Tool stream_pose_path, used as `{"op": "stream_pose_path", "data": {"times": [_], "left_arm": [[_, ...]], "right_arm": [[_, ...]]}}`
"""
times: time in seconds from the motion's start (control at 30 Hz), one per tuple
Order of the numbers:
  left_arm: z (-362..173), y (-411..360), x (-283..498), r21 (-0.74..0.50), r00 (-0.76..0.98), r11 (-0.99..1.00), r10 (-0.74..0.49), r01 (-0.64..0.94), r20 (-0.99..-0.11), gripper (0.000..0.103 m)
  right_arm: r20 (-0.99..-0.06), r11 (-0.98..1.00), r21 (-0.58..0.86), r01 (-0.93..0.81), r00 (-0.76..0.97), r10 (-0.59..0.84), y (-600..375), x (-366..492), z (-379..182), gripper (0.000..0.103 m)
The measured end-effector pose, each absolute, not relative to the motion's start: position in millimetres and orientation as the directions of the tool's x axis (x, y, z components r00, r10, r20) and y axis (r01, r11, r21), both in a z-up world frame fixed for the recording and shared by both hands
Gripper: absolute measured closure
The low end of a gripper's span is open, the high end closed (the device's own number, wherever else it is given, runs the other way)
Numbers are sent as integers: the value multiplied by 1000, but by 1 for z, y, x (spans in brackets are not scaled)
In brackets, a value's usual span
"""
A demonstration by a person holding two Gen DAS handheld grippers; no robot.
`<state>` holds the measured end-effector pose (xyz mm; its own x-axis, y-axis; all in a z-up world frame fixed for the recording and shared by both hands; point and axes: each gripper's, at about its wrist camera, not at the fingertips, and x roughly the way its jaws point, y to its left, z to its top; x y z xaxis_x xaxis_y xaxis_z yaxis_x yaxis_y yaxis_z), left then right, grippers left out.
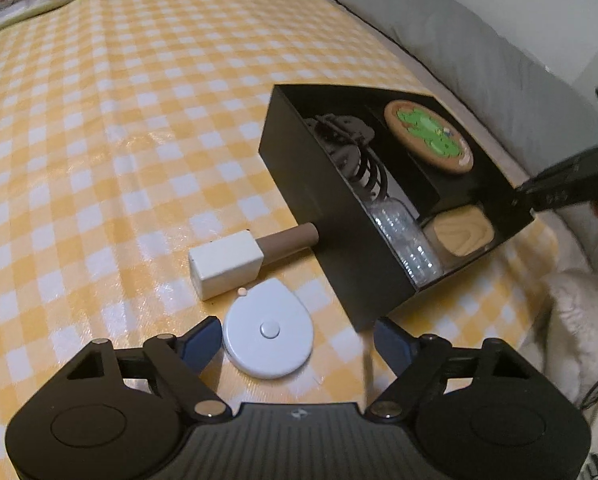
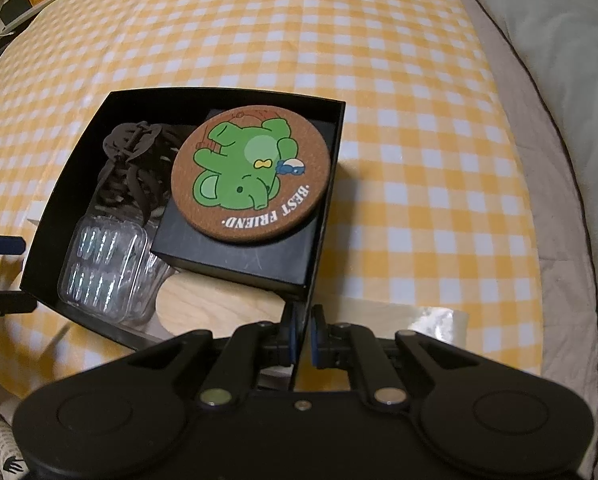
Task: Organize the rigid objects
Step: 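Close the left gripper on the white round tape measure and lift it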
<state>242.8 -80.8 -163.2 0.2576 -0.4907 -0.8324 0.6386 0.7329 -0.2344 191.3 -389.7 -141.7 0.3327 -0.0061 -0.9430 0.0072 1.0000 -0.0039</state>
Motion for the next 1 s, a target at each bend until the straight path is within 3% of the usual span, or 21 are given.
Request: {"op": "stream_pose_path", "data": {"times": [0.07,0.23,0.67,1.0], "left_arm": [[-165,-84,241,-200,276,730,-476,653,-835,25],[-167,-87,240,-144,315,747,-436,649,-843,50],[-143,-72,249,-207,237,752,-437,626,-868,50],[-83,-76,254,-322,315,727,-591,606,-743,50]], "right_arm": [[-943,1000,-3,12,334,-7,-390,191,-141,96],[-939,1000,9,29,345,-1,-392,192,-139,97],[-935,998,29,51,354,9,-396,193,-137,97],[-931,998,27,62,365,2,-396,193,-135,98]]}}
